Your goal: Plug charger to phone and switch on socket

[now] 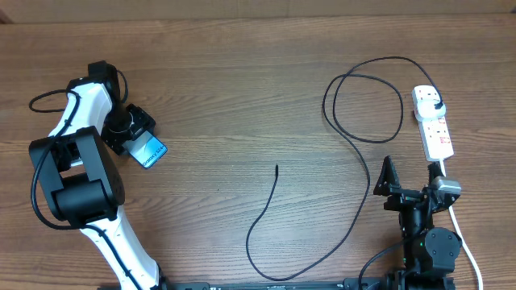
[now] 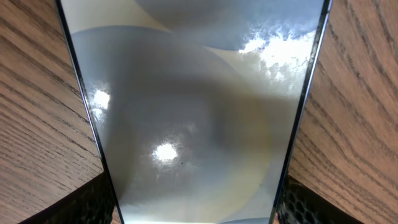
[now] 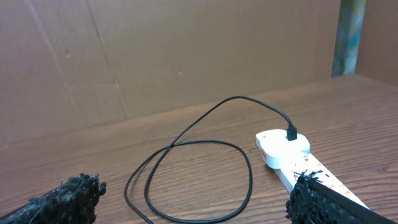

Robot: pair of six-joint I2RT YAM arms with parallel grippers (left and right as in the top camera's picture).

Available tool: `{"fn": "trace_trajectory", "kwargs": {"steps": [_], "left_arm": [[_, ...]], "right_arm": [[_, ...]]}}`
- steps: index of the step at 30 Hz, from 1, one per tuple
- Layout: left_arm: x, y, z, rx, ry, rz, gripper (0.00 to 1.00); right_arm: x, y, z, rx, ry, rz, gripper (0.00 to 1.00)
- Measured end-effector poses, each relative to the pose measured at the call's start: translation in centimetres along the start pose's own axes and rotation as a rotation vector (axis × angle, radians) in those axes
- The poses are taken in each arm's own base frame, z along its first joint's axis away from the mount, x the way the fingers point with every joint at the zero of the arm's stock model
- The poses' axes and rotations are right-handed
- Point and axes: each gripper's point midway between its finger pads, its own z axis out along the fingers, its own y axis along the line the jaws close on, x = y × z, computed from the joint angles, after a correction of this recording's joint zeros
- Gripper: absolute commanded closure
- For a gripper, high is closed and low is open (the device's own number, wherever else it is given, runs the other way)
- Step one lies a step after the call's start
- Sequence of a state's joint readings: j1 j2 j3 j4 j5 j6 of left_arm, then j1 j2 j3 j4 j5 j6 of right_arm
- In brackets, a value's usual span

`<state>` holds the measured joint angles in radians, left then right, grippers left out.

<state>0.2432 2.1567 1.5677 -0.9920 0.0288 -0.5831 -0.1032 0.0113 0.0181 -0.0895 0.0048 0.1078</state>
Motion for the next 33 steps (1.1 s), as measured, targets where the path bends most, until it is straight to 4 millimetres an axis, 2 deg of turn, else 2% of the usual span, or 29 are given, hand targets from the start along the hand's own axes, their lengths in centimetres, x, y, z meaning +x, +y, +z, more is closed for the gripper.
{"fn": "trace_trajectory", "kwargs": {"steps": [10,12,18,24,29,33], "left_arm": [[0.1,-0.6,-0.9,0.039,0.0,0.0,0.96],[0.0,-0.8,-1.8,0.058,-0.015,0.001,0.96],[0.3,-2.7,-6.3,0.198,-0.056,0.016,0.96],[2.5,-5.7,-8.4,0.395,0.045,0.032,0.96],[5.6,-8.6,-10.5,0.598,0.232,0.012,0.96],[8.3,-9.7,-12.4,0.708,0.407,-0.03,0.96]], "right_arm": [[0.0,0.0,0.0,0.0,0.0,-0.001,0.0],[0.0,0.0,0.0,-0.001,0.001,0.0,0.0],[0.0,0.0,0.0,0.0,0.0,0.0,0.0],[0.0,0.0,0.0,0.0,0.0,0.0,0.0],[0.0,0.0,0.0,0.0,0.001,0.0,0.0],[0.0,0.0,0.0,0.0,0.001,0.0,0.0]]}}
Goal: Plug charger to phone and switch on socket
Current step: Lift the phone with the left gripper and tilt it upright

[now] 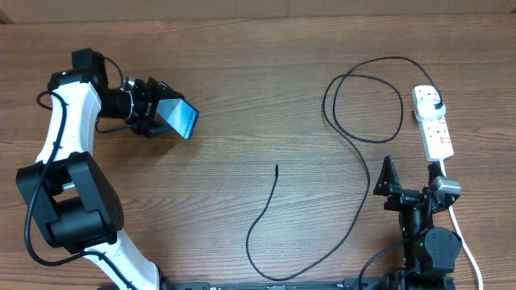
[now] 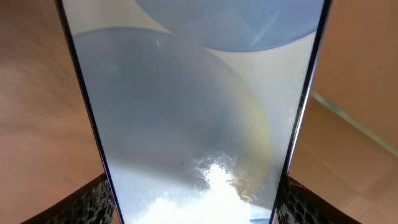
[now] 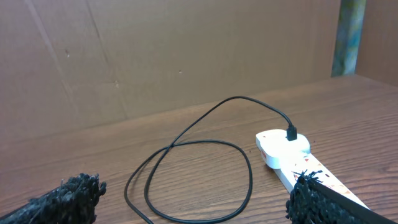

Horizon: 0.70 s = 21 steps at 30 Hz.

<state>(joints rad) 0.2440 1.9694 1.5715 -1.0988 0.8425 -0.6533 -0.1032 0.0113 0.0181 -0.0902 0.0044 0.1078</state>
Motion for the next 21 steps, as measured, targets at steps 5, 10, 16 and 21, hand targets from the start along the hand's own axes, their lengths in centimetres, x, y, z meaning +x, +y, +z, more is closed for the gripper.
{"fn": "trace_trajectory", "kwargs": {"steps": [5,10,16,21], "left_arm": [[3.1,-1.0,-0.3,0.078,0.148,-0.117,0.96],[5.0,-2.2,-0.8,0.152,0.245,-0.179,0.96],[6.3,-3.3,-1.4,0.213,0.319,-0.229,0.96],[7.2,-4.0,-1.9,0.255,0.372,-0.271,0.96]], "right_arm": [[0.0,0.0,0.0,0.0,0.0,0.0,0.0],[0.0,0.0,0.0,0.0,0.0,0.0,0.0],[0.0,0.0,0.0,0.0,0.0,0.0,0.0],[0.0,0.0,0.0,0.0,0.0,0.0,0.0]]}}
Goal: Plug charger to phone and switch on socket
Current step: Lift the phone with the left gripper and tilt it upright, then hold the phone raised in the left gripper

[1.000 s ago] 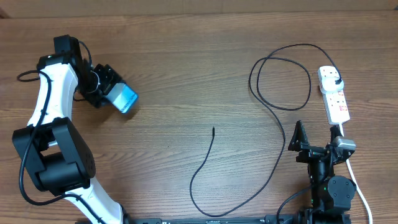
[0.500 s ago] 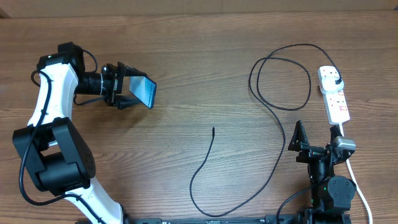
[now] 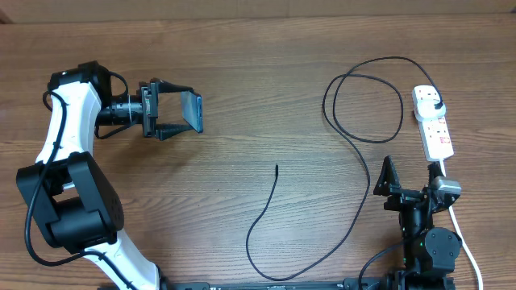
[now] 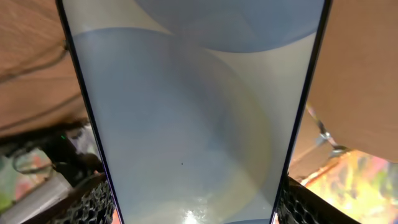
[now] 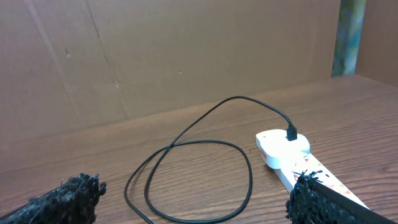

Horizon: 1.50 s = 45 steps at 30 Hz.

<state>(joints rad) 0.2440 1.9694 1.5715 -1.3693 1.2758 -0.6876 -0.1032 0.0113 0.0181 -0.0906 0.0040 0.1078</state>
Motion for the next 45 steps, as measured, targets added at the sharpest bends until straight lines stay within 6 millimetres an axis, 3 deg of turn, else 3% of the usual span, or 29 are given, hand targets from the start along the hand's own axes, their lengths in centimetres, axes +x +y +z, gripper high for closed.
{"fn": "trace_trajectory", "kwargs": {"steps": [45], "left_arm": [[1.3,0.5,0.0,-0.003,0.039,-0.01,0.96]], "right_arm": [[0.0,0.0,0.0,0.0,0.0,0.0,0.0]]}}
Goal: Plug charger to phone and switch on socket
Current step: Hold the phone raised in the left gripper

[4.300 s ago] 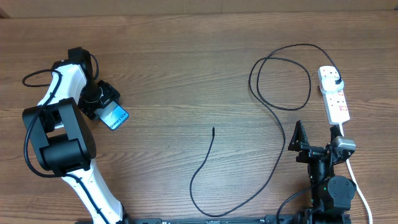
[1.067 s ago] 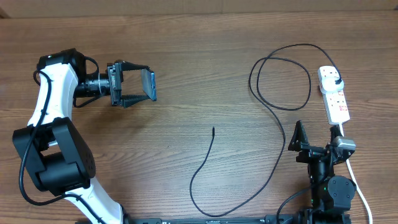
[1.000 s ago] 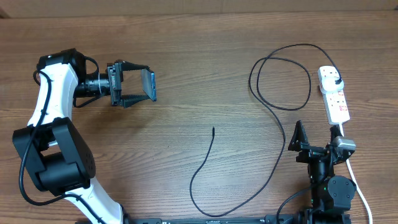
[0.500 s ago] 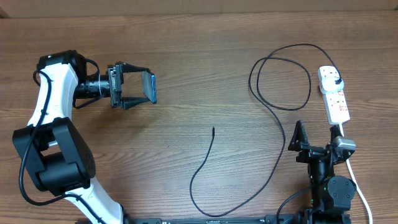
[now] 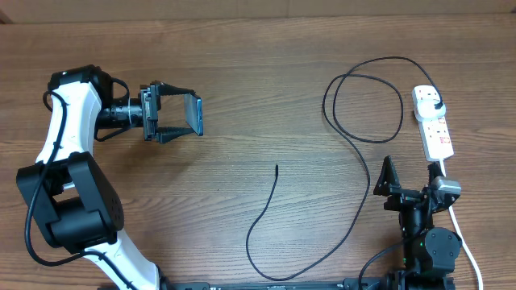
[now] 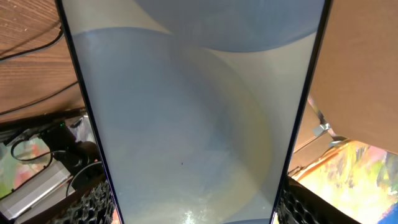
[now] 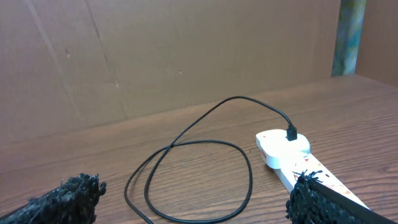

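Observation:
My left gripper (image 5: pixel 179 113) is shut on the phone (image 5: pixel 194 113), held on edge above the upper left of the table. In the left wrist view the phone's pale screen (image 6: pixel 193 112) fills the picture between the two fingers. The black charger cable (image 5: pixel 355 161) loops across the right half; its free plug end (image 5: pixel 276 167) lies at mid-table. Its other end is plugged into the white socket strip (image 5: pixel 433 125) at the right edge, which shows in the right wrist view as the socket strip (image 7: pixel 283 151). My right gripper (image 5: pixel 409 189) rests open near the front right, holding nothing.
A white lead runs from the socket strip toward the front edge, beside the right arm's base (image 5: pixel 431 242). A brown cardboard wall (image 7: pixel 186 56) stands behind the table. The left arm (image 5: pixel 68 121) reaches over the far left side.
Almost nothing changed. The phone stays on edge in my left gripper at the same spot; its view behind the phone shifted slightly. The right arm and cable are where they were.
At first the phone lay at the table's left with my left gripper down around it. Then it was lifted and carried right of there, tilted. After that it stood on edge in the gripper, farther right, where it remains. The right arm never moved.

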Robot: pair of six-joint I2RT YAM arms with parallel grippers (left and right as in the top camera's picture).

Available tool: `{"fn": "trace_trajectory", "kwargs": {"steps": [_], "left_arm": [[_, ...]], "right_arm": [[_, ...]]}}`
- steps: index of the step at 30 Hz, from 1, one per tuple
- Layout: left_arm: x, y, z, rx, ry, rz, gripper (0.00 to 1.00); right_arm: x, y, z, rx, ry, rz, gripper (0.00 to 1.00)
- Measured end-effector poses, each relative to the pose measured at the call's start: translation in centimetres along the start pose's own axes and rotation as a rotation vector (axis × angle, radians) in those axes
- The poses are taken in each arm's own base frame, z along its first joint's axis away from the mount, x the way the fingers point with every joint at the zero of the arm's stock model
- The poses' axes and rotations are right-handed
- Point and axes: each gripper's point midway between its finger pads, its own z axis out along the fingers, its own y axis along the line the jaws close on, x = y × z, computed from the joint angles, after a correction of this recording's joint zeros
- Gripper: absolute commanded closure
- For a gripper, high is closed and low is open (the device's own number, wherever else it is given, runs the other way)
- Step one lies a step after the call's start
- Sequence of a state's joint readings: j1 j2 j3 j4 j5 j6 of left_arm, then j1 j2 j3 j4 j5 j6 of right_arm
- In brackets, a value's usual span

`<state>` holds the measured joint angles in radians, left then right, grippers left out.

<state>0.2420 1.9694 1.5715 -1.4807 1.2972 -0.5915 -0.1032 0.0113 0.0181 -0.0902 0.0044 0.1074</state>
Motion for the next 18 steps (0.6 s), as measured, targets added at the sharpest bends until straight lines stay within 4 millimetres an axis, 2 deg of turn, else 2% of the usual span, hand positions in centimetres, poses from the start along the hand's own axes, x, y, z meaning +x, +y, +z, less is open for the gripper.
{"fn": "trace_trajectory", "kwargs": {"steps": [18], "left_arm": [[0.08,0.06,0.0,-0.002,0.002,0.011,0.96]], "right_arm": [[0.0,0.02,0.0,-0.001,0.0,0.0,0.0]]}}
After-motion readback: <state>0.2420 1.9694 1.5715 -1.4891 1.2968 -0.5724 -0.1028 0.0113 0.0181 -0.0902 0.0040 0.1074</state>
